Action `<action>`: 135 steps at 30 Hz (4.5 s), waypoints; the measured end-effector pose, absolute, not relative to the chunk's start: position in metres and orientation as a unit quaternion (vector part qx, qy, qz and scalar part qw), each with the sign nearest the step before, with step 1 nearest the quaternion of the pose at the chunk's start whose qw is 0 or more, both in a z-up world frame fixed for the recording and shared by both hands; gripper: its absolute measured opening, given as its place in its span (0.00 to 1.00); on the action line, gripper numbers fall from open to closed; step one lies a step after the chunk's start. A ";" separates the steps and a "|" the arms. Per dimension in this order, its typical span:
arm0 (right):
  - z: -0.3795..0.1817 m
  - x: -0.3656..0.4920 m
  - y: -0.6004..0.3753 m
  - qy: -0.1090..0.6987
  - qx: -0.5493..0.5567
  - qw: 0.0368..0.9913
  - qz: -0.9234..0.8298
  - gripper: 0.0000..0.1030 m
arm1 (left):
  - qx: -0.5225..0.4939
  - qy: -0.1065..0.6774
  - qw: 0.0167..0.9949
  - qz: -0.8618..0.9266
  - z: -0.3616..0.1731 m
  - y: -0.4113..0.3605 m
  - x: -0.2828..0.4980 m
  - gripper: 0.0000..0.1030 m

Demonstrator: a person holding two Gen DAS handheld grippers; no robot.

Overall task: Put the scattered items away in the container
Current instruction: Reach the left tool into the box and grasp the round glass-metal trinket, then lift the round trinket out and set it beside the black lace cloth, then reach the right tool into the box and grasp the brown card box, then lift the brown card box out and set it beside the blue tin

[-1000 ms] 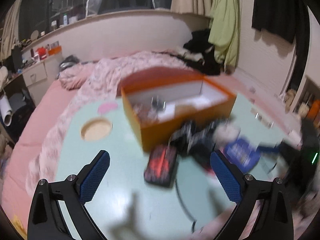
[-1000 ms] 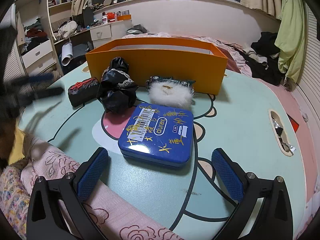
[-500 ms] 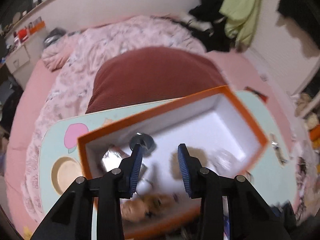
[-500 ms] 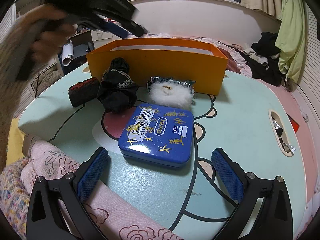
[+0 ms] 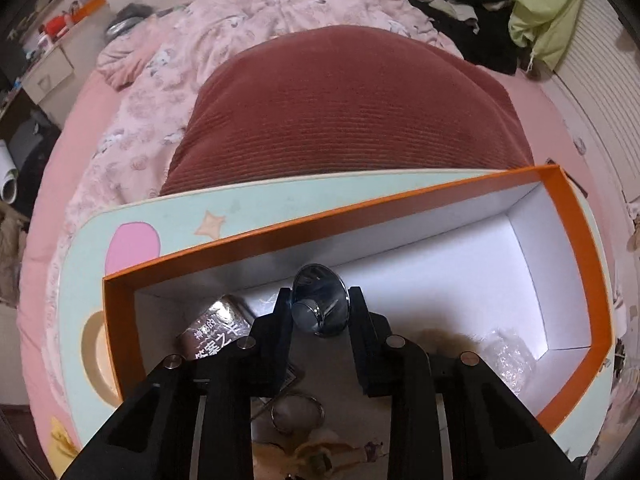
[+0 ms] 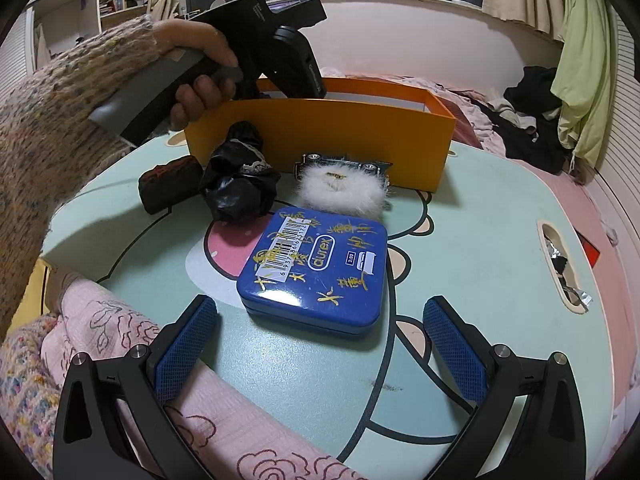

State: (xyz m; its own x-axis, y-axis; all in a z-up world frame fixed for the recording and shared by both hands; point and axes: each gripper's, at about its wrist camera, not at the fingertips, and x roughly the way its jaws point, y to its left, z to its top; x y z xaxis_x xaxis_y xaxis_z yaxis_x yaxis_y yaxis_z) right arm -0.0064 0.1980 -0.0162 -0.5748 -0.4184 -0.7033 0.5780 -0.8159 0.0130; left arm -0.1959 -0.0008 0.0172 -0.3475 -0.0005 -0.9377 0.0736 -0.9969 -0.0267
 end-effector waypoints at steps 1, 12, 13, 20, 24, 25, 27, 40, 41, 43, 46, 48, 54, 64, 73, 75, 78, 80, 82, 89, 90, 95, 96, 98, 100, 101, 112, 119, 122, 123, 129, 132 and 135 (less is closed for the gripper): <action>-0.016 -0.006 0.198 0.110 0.364 0.283 -0.881 1.00 | 0.568 0.035 0.017 -0.822 0.018 -0.001 -0.195 0.24; -0.016 -0.006 0.198 0.110 0.364 0.283 -0.881 1.00 | 0.469 0.058 -0.082 -0.877 0.084 0.003 -0.130 0.24; -0.016 -0.006 0.198 0.110 0.364 0.283 -0.881 1.00 | 0.461 0.054 -0.093 -0.881 0.089 0.005 -0.119 0.24; -0.016 -0.005 0.199 0.110 0.364 0.283 -0.881 1.00 | 0.450 0.063 -0.150 -0.878 0.075 0.018 -0.069 0.25; -0.016 -0.005 0.198 0.109 0.363 0.283 -0.881 1.00 | 0.448 0.046 -0.151 -0.880 0.068 0.029 -0.066 0.25; -0.016 -0.005 0.198 0.110 0.363 0.283 -0.881 1.00 | 0.447 0.045 -0.153 -0.880 0.067 0.031 -0.064 0.25; -0.016 -0.004 0.197 0.110 0.363 0.283 -0.881 1.00 | 0.446 0.037 -0.158 -0.880 0.065 0.033 -0.062 0.27; -0.015 -0.003 0.196 0.109 0.363 0.283 -0.881 1.00 | 0.392 0.058 -0.104 -0.912 0.076 -0.003 -0.011 0.78; -0.015 -0.003 0.197 0.109 0.363 0.283 -0.881 1.00 | 0.387 0.053 -0.093 -0.916 0.073 -0.006 -0.001 0.83; -0.015 -0.003 0.197 0.109 0.363 0.283 -0.881 1.00 | 0.388 0.043 -0.085 -0.917 0.063 -0.008 0.019 0.88; -0.015 -0.002 0.197 0.109 0.363 0.283 -0.881 1.00 | 0.405 0.037 -0.078 -0.910 0.044 -0.010 0.041 0.88; -0.015 -0.002 0.198 0.109 0.363 0.283 -0.881 1.00 | 0.410 0.036 -0.065 -0.909 0.032 -0.010 0.050 0.88; -0.015 -0.002 0.199 0.109 0.362 0.283 -0.881 1.00 | 0.427 0.021 -0.032 -0.904 0.006 -0.008 0.049 0.99; -0.014 0.000 0.197 0.111 0.362 0.282 -0.881 1.00 | 0.416 -0.010 -0.020 -0.909 0.000 -0.008 0.049 1.00; -0.012 0.001 0.197 0.113 0.364 0.286 -0.879 1.00 | 0.414 -0.009 -0.021 -0.910 -0.002 -0.005 0.051 1.00; -0.010 0.001 0.197 0.116 0.370 0.288 -0.876 1.00 | 0.414 -0.009 -0.021 -0.910 -0.002 -0.005 0.051 1.00; -0.005 0.003 0.195 0.136 0.393 0.308 -0.856 1.00 | 0.413 -0.009 -0.021 -0.910 -0.002 -0.004 0.051 1.00; 0.004 -0.001 0.198 0.149 0.400 0.323 -0.845 1.00 | 0.413 -0.009 -0.021 -0.910 -0.002 -0.004 0.051 1.00; 0.017 -0.004 0.204 0.141 0.401 0.338 -0.840 1.00 | 0.413 -0.010 -0.022 -0.911 -0.002 -0.004 0.051 1.00; 0.098 -0.053 0.164 0.066 0.404 0.389 -0.825 0.99 | 0.413 -0.009 -0.022 -0.911 -0.003 -0.004 0.051 1.00; 0.104 -0.065 0.150 0.062 0.415 0.393 -0.818 0.99 | 0.413 -0.009 -0.021 -0.911 -0.003 -0.004 0.051 1.00; 0.098 -0.138 0.057 0.122 0.480 0.355 -0.793 0.78 | 0.412 -0.009 -0.022 -0.911 -0.003 -0.004 0.051 1.00; 0.090 -0.149 0.042 0.134 0.495 0.349 -0.784 0.75 | 0.412 -0.009 -0.022 -0.911 -0.003 -0.004 0.051 1.00; 0.068 -0.172 0.018 0.149 0.535 0.341 -0.759 0.66 | 0.411 -0.009 -0.023 -0.911 -0.003 -0.004 0.051 1.00; 0.048 -0.185 0.002 0.154 0.565 0.340 -0.736 0.63 | 0.410 -0.009 -0.024 -0.912 -0.002 -0.004 0.051 1.00; 0.040 -0.190 -0.003 0.160 0.570 0.337 -0.732 0.62 | 0.410 -0.009 -0.024 -0.912 -0.002 -0.004 0.051 1.00; 0.000 -0.209 -0.026 0.211 0.578 0.279 -0.737 0.43 | 0.410 -0.008 -0.024 -0.912 0.000 -0.003 0.051 1.00; 0.050 -0.190 0.004 0.170 0.502 0.292 -0.796 0.43 | 0.410 -0.007 -0.025 -0.912 0.000 -0.002 0.052 1.00; 0.086 -0.170 0.036 0.139 0.458 0.302 -0.824 0.43 | 0.410 -0.008 -0.025 -0.912 0.000 -0.002 0.052 1.00; 0.096 -0.161 0.049 0.133 0.446 0.303 -0.832 0.43 | 0.410 -0.007 -0.025 -0.912 0.000 -0.002 0.052 1.00; 0.125 -0.101 0.152 0.105 0.390 0.286 -0.869 0.43 | 0.410 -0.007 -0.024 -0.912 0.000 -0.003 0.052 1.00; 0.106 -0.083 0.211 0.092 0.396 0.254 -0.878 0.43 | 0.411 -0.007 -0.023 -0.911 0.000 -0.002 0.051 1.00; 0.065 -0.086 0.241 0.090 0.446 0.219 -0.863 0.43 | 0.412 -0.007 -0.021 -0.911 -0.001 -0.002 0.050 1.00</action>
State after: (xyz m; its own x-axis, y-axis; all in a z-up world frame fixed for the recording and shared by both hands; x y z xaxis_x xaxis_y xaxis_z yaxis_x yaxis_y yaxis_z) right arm -0.0856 0.2410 0.0649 -0.5060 -0.2979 -0.8095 0.4577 -0.8882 0.0408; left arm 0.0503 -0.0025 -0.0006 -0.6596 0.0330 -0.7509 -0.0441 -0.9990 -0.0052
